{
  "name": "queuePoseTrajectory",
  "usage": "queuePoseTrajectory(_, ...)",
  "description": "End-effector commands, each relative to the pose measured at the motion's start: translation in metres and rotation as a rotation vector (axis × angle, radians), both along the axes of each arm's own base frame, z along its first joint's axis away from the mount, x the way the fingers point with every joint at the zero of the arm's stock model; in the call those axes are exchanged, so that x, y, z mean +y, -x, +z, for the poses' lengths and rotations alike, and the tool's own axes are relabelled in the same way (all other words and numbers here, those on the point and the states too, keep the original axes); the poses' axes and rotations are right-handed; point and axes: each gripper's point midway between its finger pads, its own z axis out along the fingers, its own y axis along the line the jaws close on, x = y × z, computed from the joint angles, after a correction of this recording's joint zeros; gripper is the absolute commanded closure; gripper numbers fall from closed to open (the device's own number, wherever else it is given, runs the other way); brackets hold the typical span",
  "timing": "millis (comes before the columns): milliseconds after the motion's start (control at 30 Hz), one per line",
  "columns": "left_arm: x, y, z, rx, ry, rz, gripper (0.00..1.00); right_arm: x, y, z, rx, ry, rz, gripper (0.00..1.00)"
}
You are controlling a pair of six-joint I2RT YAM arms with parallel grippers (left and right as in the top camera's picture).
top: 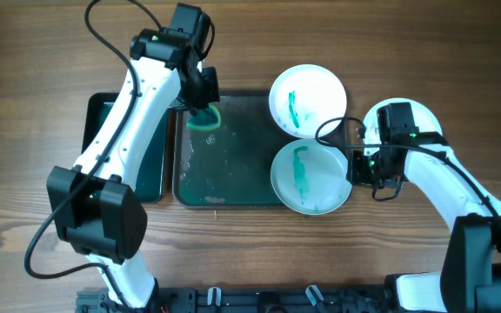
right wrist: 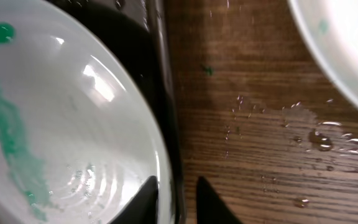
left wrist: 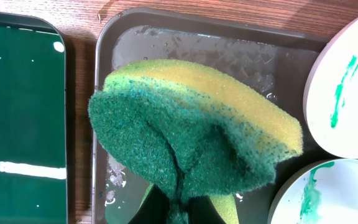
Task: Clean dirty plates on tray and stack at the side
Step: 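Set the plate down right of the tray and release it, then drag the lower-right plate to the tray center with the right gripper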
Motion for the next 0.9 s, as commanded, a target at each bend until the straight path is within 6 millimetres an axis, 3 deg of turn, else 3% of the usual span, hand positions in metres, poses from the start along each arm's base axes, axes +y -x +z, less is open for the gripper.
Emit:
queuePoseTrajectory(0,-0.003,-0.003,0.012,-0.032,0.02,0.006,0.96,0.002,0.006,-0.007,0.022,-0.008,-0.003,0.92)
queuePoseTrajectory(133,-0.003,-0.003,0.012,-0.032,0.02,0.006,0.96,0.002,0.001,-0.001,0.019,-0.01,-0.018,0.96)
queuePoseTrajectory(233,-0.003,-0.003,0.012,-0.032,0.02,0.006,0.96,0.005,-0.003,0.022,0.013,-0.025,-0.019,0.96)
queuePoseTrajectory(333,-0.003,-0.003,0.012,-0.032,0.02,0.006,0.96,0.043,-0.005,0.05,-0.035,-0.093,0.003,0.96)
queuePoseTrajectory(467,-0.003,-0.004,0.012,-0.035,0.021,0.006,0.96,0.115,-0.024,0.058,-0.185,-0.071,-0.085,0.96)
queuePoseTrajectory(500,-0.003,-0.004,0.012,-0.035,0.021,0.006,0.96,0.137,-0.033,0.057,-0.255,-0.058,-0.142,0.96)
queuePoseTrajectory(533,-0.003,-0.004,0.012,-0.035,0.021,0.006,0.96,0.145,-0.037,0.055,-0.28,-0.052,-0.152,0.96)
queuePoseTrajectory(733,-0.003,-0.004,0.012,-0.036,0.022,0.008,0.96,0.18,-0.074,0.023,-0.245,-0.047,-0.142,0.96)
queuePoseTrajectory(833,-0.003,-0.004,0.012,-0.035,0.021,0.007,0.96,0.19,-0.07,0.007,-0.184,-0.069,-0.119,0.95)
queuePoseTrajectory(867,-0.002,-0.003,0.012,-0.032,0.021,0.008,0.96,0.189,-0.069,0.004,-0.178,-0.061,-0.114,0.88)
